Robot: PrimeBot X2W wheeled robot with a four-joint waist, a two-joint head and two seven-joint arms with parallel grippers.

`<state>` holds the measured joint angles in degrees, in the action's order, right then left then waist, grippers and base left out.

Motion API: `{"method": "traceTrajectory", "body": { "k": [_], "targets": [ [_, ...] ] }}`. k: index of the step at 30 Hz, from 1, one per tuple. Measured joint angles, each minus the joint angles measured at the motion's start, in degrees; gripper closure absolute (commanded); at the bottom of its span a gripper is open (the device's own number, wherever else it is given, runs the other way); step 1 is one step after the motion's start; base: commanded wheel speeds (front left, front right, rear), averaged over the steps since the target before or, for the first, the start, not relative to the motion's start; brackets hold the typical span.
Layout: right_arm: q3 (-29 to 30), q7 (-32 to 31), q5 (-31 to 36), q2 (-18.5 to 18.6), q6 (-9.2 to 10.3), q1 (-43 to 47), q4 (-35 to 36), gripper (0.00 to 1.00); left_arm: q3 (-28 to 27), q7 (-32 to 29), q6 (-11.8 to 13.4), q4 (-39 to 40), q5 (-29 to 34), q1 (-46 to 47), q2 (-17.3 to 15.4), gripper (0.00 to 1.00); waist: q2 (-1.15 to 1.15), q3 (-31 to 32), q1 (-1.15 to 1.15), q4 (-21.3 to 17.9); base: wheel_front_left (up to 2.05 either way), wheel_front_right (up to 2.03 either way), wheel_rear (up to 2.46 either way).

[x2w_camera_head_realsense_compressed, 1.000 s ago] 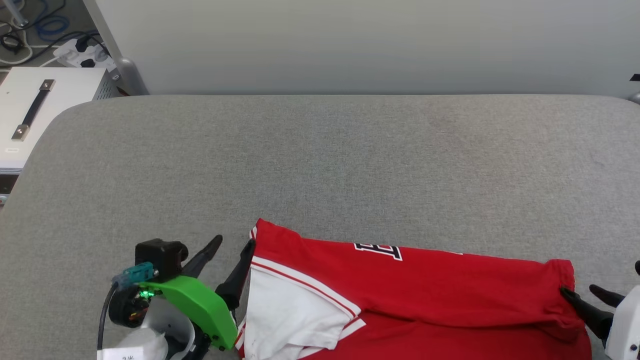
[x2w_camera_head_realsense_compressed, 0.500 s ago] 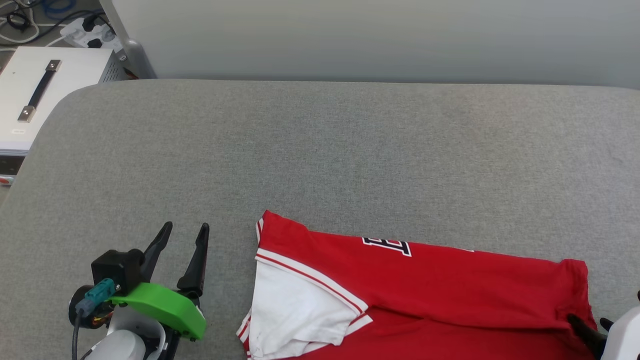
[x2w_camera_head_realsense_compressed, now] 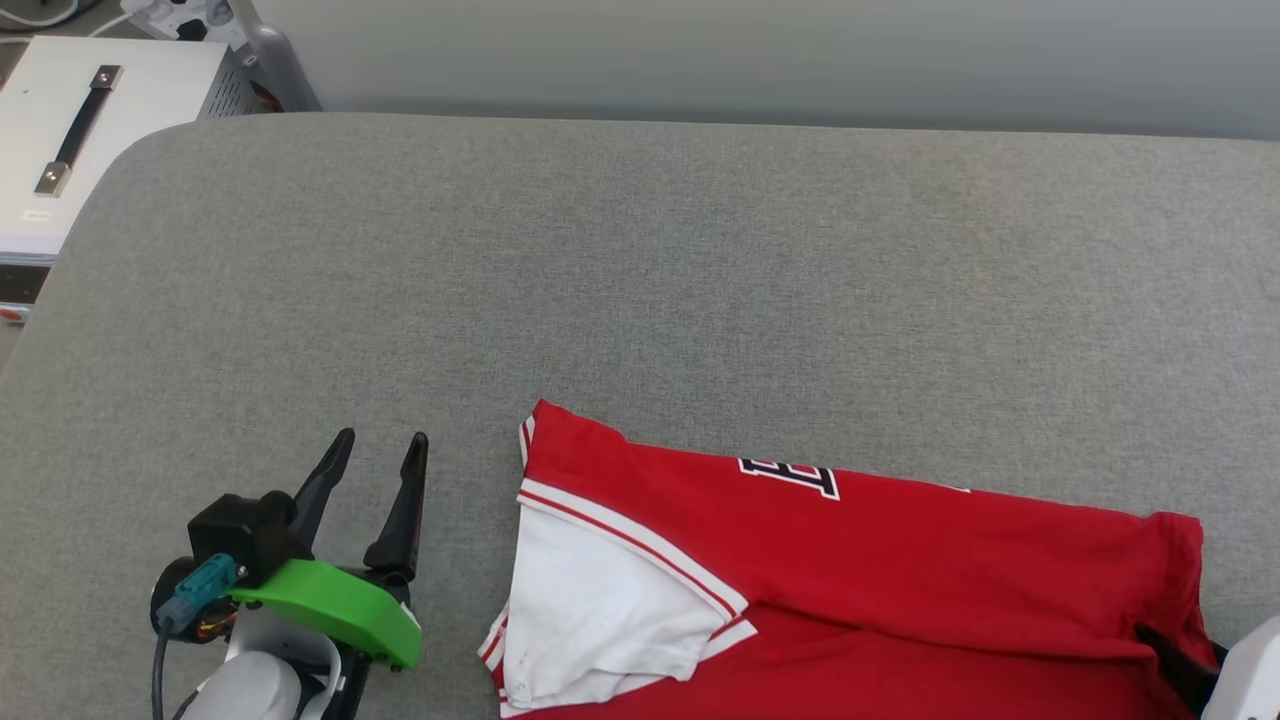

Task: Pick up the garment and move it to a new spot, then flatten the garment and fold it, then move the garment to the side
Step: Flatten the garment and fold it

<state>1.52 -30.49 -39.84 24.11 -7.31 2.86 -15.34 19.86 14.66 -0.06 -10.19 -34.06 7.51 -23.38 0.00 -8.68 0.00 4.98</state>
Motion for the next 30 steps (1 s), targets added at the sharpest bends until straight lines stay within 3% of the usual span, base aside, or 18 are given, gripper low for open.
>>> {"method": "traceTrajectory", "body": {
  "k": [9, 10, 11, 12, 14, 21, 30],
  "targets": [
    [-4.1, 3.0, -4.5, -0.1, 0.31, -2.0, -1.1, 0.03, -0.8, 0.0, -1.8, -1.9, 1.4, 0.0, 1.8, 0.0, 0.0, -0.2, 0.0, -0.4, 0.0, 0.0, 0.0],
    [-4.6, 3.3, -4.8, -0.1, 0.31, -2.2, -1.3, 0.49, -0.8, 0.0, -1.8, -2.1, 1.5, 0.0, 1.9, 0.0, 0.0, -0.1, 0.0, -0.5, 0.0, 0.0, 0.0],
    [-5.0, 3.6, -5.0, -0.1, 0.31, -2.3, -1.4, 0.62, -0.8, 0.0, -1.9, -2.2, 1.6, 0.0, 2.0, 0.0, 0.0, -0.1, 0.0, -0.6, 0.0, 0.0, 0.0],
    [-5.5, 4.0, -5.4, -0.1, 0.31, -2.6, -1.5, 0.8, -0.9, 0.0, -2.1, -2.3, 1.7, 0.0, 2.1, 0.0, 0.0, 0.0, 0.0, -0.7, 0.0, 0.0, 0.0],
    [-6.5, 4.6, -5.8, -0.2, 0.3, -2.9, -1.7, 1.0, -1.0, 0.0, -2.3, -2.4, 2.0, 0.1, 2.3, 0.0, 0.0, 0.2, 0.0, -0.8, 0.0, 0.0, 0.0],
    [-8.2, 8.6, -7.0, 0.1, 0.03, -3.1, -3.2, 1.0, -1.2, 0.0, -2.8, -3.6, 2.3, 0.0, 2.8, 0.0, 0.0, 1.3, 0.0, -1.1, 0.0, 0.0, 0.0],
    [-7.2, 12.1, -7.3, 3.5, -0.32, -3.3, -5.6, 1.0, -1.2, 0.0, -3.2, -4.0, 2.3, 0.0, 3.4, 0.0, 0.0, 2.2, 0.0, -1.4, 0.0, 0.0, 0.0]
  ]
}}
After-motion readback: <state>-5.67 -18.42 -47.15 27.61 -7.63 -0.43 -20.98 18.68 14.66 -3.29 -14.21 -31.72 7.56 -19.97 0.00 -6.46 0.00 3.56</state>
